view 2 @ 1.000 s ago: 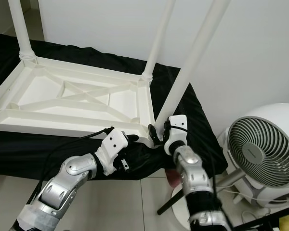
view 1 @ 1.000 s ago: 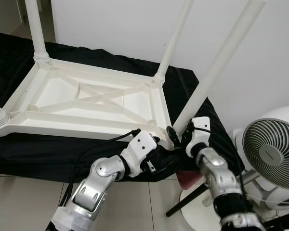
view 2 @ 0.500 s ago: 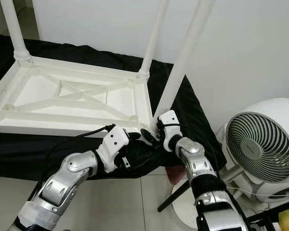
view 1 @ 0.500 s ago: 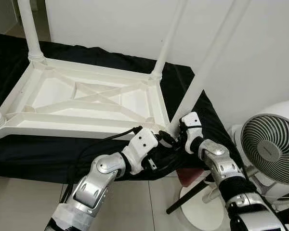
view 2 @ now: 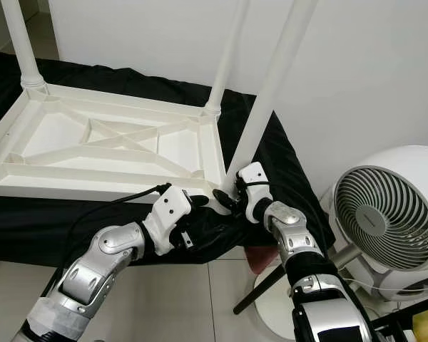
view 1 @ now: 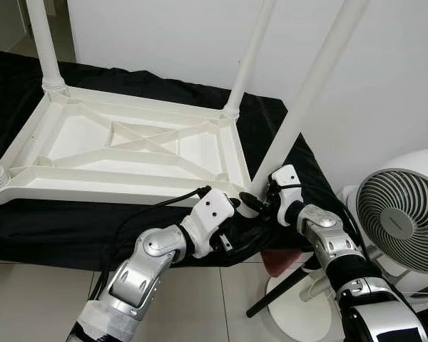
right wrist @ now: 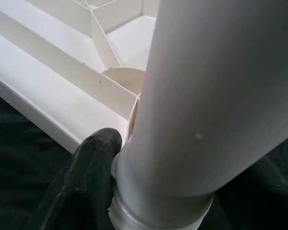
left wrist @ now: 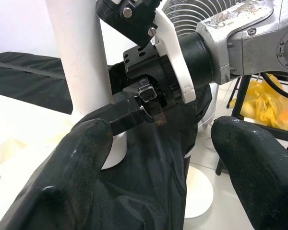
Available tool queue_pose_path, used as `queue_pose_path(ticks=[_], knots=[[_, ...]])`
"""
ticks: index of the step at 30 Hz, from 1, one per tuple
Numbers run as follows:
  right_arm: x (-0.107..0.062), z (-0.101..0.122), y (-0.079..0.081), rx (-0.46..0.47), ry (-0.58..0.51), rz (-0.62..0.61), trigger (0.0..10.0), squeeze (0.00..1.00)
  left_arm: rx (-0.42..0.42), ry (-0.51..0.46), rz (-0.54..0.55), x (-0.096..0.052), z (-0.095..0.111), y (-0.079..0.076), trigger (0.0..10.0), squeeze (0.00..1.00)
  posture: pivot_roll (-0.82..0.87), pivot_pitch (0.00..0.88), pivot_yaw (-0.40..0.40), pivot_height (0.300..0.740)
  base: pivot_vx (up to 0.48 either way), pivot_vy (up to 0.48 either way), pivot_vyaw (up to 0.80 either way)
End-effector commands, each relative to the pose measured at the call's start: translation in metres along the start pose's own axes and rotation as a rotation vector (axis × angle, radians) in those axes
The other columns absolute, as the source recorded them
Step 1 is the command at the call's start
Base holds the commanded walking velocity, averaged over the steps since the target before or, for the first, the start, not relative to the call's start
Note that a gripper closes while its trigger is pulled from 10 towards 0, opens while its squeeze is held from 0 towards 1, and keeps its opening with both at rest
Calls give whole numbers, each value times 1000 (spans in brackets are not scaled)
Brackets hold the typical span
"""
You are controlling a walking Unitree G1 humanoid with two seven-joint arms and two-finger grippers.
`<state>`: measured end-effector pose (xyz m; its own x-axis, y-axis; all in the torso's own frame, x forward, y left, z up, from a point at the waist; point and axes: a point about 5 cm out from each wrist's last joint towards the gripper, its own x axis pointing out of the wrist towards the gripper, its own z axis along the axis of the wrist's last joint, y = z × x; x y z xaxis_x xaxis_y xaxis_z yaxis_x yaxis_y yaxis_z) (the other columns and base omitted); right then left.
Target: Building children table
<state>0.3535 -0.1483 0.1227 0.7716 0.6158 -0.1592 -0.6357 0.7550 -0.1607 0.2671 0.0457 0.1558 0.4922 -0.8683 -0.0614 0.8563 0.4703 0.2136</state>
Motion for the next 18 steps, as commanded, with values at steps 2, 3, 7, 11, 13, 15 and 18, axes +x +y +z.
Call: queue_pose_path(ticks=[2, 3, 7, 11, 13, 15, 18], knots=[[-6, -12, -3, 70, 42, -43, 10000, 0, -7, 1, 0, 4, 0, -3, 10000, 0, 95, 27, -200, 740, 0, 0, 0], [-6, -12, -4, 89, 36, -59, 10000, 0, -9, 1, 1, 4, 0, -4, 10000, 0, 95, 27, -200, 740, 0, 0, 0], [-6, -14, -2, 111, 39, -134, 10000, 0, -17, 5, 3, 4, -3, -6, 10000, 0, 93, 27, -204, 740, 0, 0, 0], [-8, -17, -1, 179, 41, -289, 10000, 0, -27, 5, 2, 4, -4, -9, 10000, 0, 91, 32, -208, 740, 0, 0, 0], [-9, -19, 3, 236, 35, -401, 10000, 0, -33, 6, 4, 3, -4, -9, 10000, 0, 90, 32, -207, 740, 0, 0, 0], [-9, -21, 8, 274, 33, -477, 10000, 0, -32, 8, 4, 3, -5, -9, 10000, 0, 91, 31, -206, 740, 0, 0, 0], [-9, -21, 9, 275, 35, -526, 10000, 0, -32, 8, 4, 3, -5, -9, 10000, 0, 87, 29, -205, 740, 0, 0, 0]])
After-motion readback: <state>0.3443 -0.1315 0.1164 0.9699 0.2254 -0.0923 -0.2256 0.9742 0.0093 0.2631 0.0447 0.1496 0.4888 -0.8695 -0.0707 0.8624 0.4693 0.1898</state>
